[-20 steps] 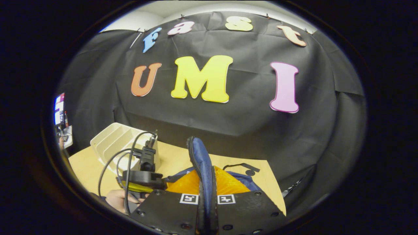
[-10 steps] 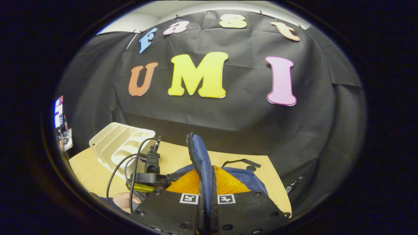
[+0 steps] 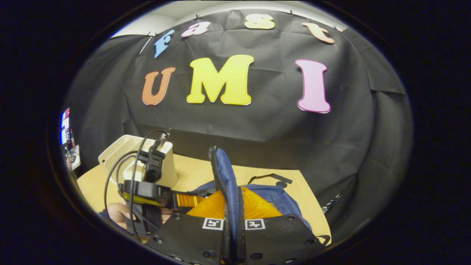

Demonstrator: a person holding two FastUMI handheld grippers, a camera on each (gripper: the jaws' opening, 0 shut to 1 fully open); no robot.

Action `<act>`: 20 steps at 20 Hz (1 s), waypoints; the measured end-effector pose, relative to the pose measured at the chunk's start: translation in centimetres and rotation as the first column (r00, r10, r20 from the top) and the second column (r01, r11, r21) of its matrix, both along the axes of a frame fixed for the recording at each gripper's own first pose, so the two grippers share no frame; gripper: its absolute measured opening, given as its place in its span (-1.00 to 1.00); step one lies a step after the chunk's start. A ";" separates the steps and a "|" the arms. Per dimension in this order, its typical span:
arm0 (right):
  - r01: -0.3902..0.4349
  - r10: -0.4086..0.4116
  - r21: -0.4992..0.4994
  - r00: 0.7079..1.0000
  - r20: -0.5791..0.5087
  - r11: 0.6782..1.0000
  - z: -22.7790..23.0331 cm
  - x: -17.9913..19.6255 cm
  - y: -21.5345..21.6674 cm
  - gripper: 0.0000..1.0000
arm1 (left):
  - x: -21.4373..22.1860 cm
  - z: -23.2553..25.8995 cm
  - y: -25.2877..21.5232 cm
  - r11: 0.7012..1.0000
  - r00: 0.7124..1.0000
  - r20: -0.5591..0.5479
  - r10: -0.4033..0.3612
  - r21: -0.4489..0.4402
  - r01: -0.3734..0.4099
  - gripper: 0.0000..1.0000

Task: Open the schoolbag, grab two books from the bookshelf and put them into the schoolbag.

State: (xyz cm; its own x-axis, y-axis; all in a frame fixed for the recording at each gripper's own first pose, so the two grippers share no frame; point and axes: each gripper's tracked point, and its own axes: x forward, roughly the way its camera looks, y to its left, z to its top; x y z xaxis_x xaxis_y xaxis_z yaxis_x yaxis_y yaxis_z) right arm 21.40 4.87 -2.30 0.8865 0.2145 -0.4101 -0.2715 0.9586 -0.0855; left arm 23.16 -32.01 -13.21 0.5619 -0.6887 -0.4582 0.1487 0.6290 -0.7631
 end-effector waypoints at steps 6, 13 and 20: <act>0.037 -0.037 0.009 0.999 -0.008 0.999 -1.2 -0.5 -0.7 -0.87 | -1.4 1.4 4.6 0.994 0.991 0.115 0.064 0.084 -0.074 0.91; 0.087 -0.088 -0.023 0.996 -0.002 0.996 -2.5 -2.1 -1.8 -0.71 | -5.2 3.9 8.0 0.979 0.942 0.336 -0.022 0.199 -0.048 0.92; 0.103 -0.101 -0.078 0.994 0.033 0.992 -2.5 -4.5 -1.5 -0.60 | -8.5 6.8 13.1 0.942 0.878 0.478 0.015 0.288 -0.173 0.90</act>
State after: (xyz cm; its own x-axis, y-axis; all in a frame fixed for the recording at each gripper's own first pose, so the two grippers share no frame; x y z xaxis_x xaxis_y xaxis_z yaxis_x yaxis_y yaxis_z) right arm 16.87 3.37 -4.83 0.9139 0.0903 -0.3958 -0.1690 0.9711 -0.1686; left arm 14.69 -18.92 -6.42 0.8168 -0.4866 -0.3099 0.3625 0.8508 -0.3805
